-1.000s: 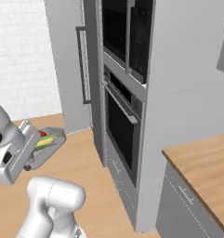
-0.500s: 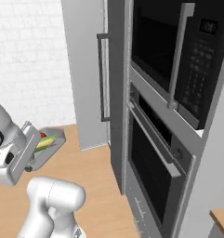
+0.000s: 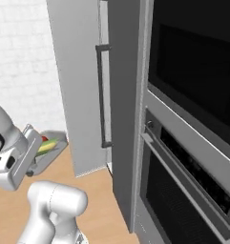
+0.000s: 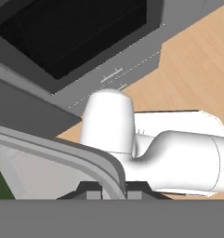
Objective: Take the meat container that has the steak and place it on the second highest rack of the freezer. Then take the vegetable container that has the corn and tomato and place it on the highest rack of the freezer.
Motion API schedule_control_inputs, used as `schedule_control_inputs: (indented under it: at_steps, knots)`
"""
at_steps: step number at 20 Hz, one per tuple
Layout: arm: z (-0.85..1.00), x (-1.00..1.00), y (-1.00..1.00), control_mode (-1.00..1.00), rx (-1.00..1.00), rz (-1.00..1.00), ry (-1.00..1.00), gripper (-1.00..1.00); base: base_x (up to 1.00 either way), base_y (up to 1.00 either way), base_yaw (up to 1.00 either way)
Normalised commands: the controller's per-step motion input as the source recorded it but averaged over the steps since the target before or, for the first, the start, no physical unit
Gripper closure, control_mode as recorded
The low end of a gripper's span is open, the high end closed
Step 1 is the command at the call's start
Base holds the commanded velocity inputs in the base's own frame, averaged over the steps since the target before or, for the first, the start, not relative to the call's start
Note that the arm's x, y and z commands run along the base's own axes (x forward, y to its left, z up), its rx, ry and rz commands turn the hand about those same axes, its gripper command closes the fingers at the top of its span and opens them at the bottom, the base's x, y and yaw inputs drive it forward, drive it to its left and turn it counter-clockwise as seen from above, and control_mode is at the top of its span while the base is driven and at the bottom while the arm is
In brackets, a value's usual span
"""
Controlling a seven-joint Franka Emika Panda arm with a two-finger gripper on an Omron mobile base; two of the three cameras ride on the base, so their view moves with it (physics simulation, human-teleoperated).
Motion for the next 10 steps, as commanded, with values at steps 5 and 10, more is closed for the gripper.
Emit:
schedule_control_inputs:
  at_steps: [5,10]
  knots:
    - [0.00,0.00,0.00,1.00,0.00,0.00,0.00,1.00,0.69,0.88,-0.43]
    - [0.00,0.00,0.00,1.00,0.00,0.00,0.00,1.00,0.12,0.99,-0.58]
